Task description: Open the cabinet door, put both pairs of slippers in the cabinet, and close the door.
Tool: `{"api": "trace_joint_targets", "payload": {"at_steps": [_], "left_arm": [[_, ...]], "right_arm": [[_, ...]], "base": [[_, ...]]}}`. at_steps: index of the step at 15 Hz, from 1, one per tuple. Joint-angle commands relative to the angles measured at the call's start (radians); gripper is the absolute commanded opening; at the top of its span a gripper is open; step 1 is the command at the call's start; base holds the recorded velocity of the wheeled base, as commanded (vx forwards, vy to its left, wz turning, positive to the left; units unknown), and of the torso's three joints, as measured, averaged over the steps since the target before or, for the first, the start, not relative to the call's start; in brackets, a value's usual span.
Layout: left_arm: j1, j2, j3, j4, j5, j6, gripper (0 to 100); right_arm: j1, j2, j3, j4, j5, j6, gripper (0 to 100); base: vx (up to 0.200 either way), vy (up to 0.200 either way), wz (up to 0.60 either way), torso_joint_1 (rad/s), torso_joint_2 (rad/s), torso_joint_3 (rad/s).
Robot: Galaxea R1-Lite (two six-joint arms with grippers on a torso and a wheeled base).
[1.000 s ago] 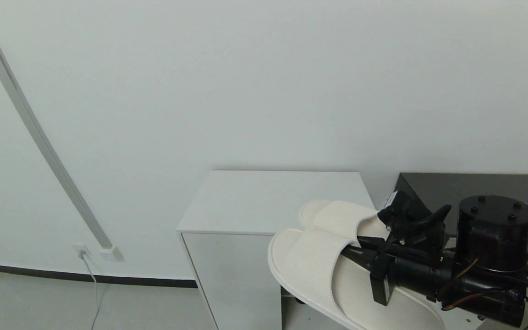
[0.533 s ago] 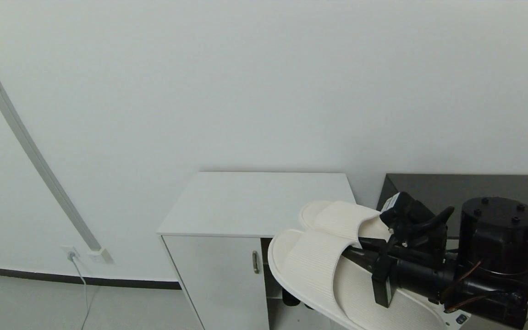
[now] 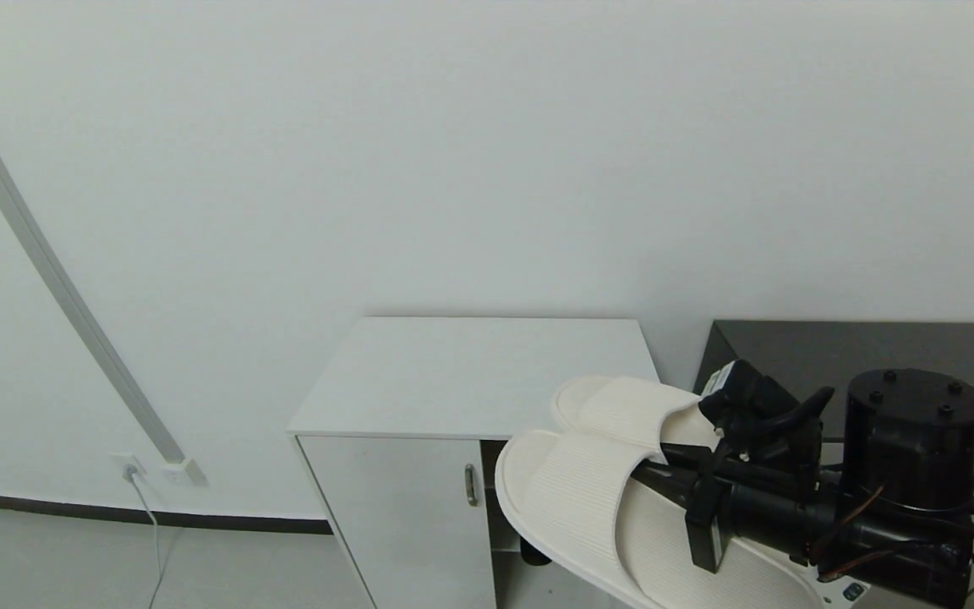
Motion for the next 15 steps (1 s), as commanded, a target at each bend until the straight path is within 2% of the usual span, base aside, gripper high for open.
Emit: {"api": "trace_joint_targets", "payload": {"at_steps": [1,15], "left_arm": [[0.001,0.001,0.0,0.0,0.0,-0.003,0],[0.001,0.001,0.0,0.0,0.001,-0.003,0]], "right_arm": [[0.0,0.002,0.0,0.0,0.001,0.0,0],[0.032,0.016,0.009,-0.017,0.002,-0.002,0]], "base": [[0.0,0.0,0.0,0.0,0.0,0.0],[0.0,0.0,0.0,0.0,0.0,0.0]]}}
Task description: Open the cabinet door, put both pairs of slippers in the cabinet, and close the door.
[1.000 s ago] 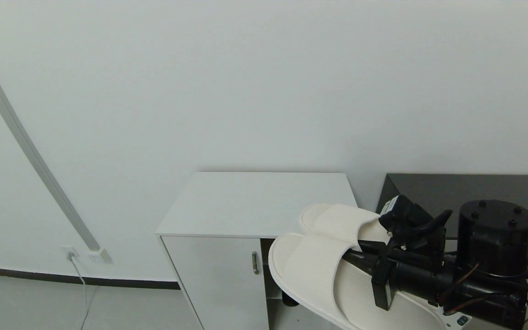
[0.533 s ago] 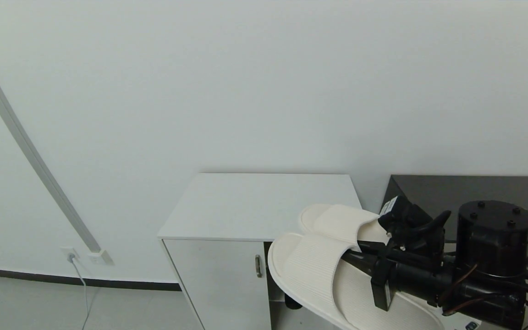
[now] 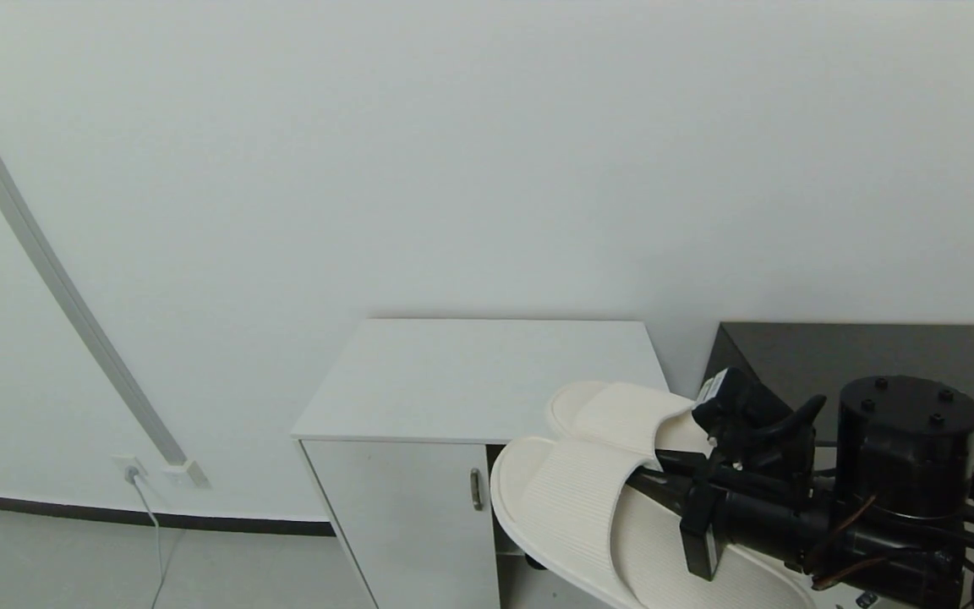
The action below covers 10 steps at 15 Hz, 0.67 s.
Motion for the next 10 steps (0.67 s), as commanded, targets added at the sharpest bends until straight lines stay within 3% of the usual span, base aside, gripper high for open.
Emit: {"api": "trace_joint_targets", "payload": {"at_steps": [1,3,10], "left_arm": [[0.0,0.001,0.0,0.0,0.0,0.0,0],[0.0,0.001,0.0,0.0,0.0,0.0,0],[0.0,0.001,0.0,0.0,0.0,-0.001,0]], "right_arm": [[0.006,0.002,0.003,0.0,0.001,0.0,0],[0.006,0.003,0.003,0.0,0.001,0.0,0],[0.006,0.019,0.009,-0.011,0.003,0.0,0]], "base": [[0.0,0.0,0.0,0.0,0.0,0.0],[0.0,0.0,0.0,0.0,0.0,0.0],[-0.2,0.0,0.0,0.003,0.0,0.0]]}}
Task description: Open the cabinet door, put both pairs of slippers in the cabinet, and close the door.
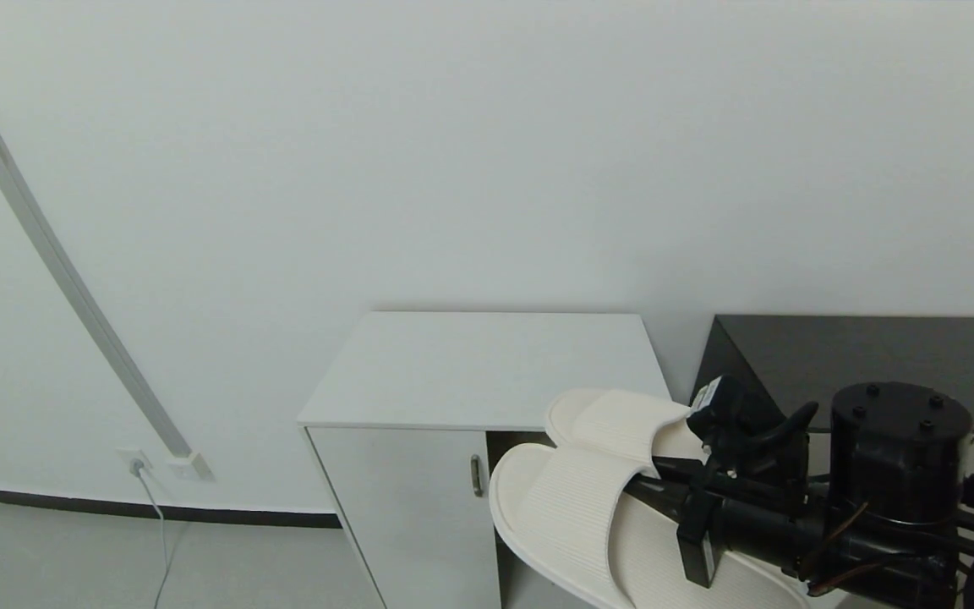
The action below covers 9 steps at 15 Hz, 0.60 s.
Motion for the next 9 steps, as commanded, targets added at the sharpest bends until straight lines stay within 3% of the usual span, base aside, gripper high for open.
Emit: {"api": "trace_joint_targets", "payload": {"at_steps": [1,5,9], "left_arm": [[-0.001,0.001,0.0,0.0,0.0,-0.001,0],[-0.001,0.001,0.0,0.0,0.0,-0.001,0],[-0.001,0.001,0.0,0.0,0.0,0.001,0]], "right_arm": [[0.0,0.016,0.007,-0.014,0.001,-0.001,0],[0.001,0.048,0.027,-0.092,-0.007,-0.002,0],[0.0,0.066,0.027,-0.097,-0.01,-0.002,0]], "base": [[-0.2,0.0,0.0,-0.012,0.0,0.012],[-0.2,0.0,0.0,-0.002,0.0,0.0],[0.0,0.0,0.0,0.0,0.0,0.0]]}}
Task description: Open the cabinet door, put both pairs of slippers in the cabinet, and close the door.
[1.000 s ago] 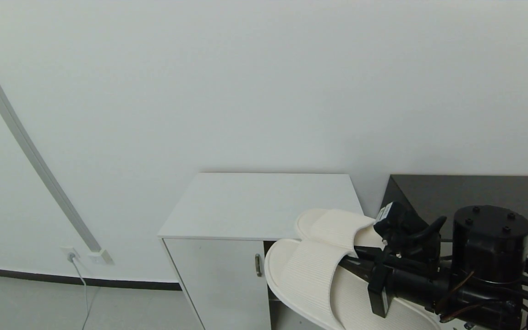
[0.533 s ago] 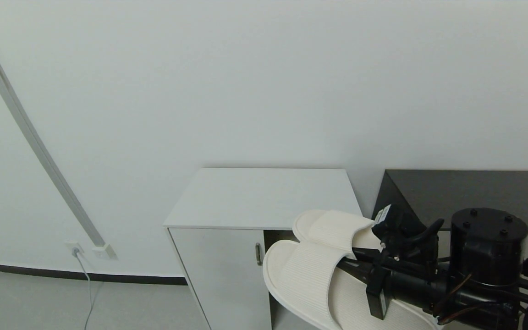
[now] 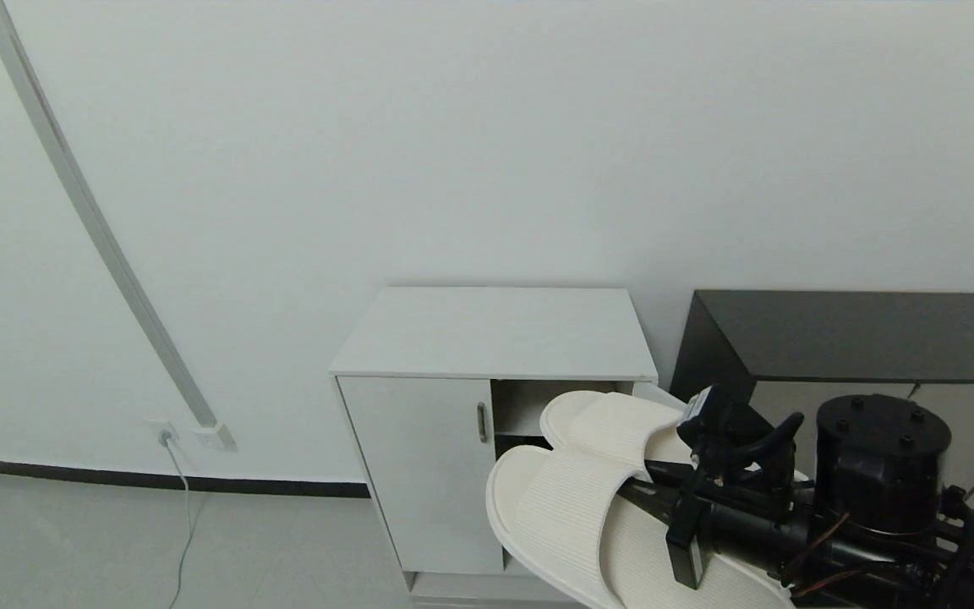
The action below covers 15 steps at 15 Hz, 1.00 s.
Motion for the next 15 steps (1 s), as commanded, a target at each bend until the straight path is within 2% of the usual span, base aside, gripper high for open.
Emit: {"api": "trace_joint_targets", "payload": {"at_steps": [1,2,10,15], "left_arm": [[0.001,0.001,0.0,0.0,0.0,0.0,0],[0.001,0.001,0.0,0.0,0.0,0.0,0],[0.001,0.001,0.0,0.0,-0.001,0.0,0],[0.001,0.001,0.0,0.0,0.0,-0.001,0]], "right_arm": [[0.0,0.006,0.003,-0.001,-0.001,0.0,0],[0.0,0.003,0.003,-0.003,-0.001,0.0,0],[0.0,0.008,0.012,-0.029,0.001,-0.002,0],[0.005,0.009,0.015,-0.029,0.001,-0.003,0]], "base": [[0.0,0.0,0.0,0.0,0.0,0.0],[0.0,0.0,0.0,0.0,0.0,0.0],[0.2,0.0,0.0,0.008,0.0,0.002],[0.0,0.0,0.0,0.0,0.0,0.0]]}}
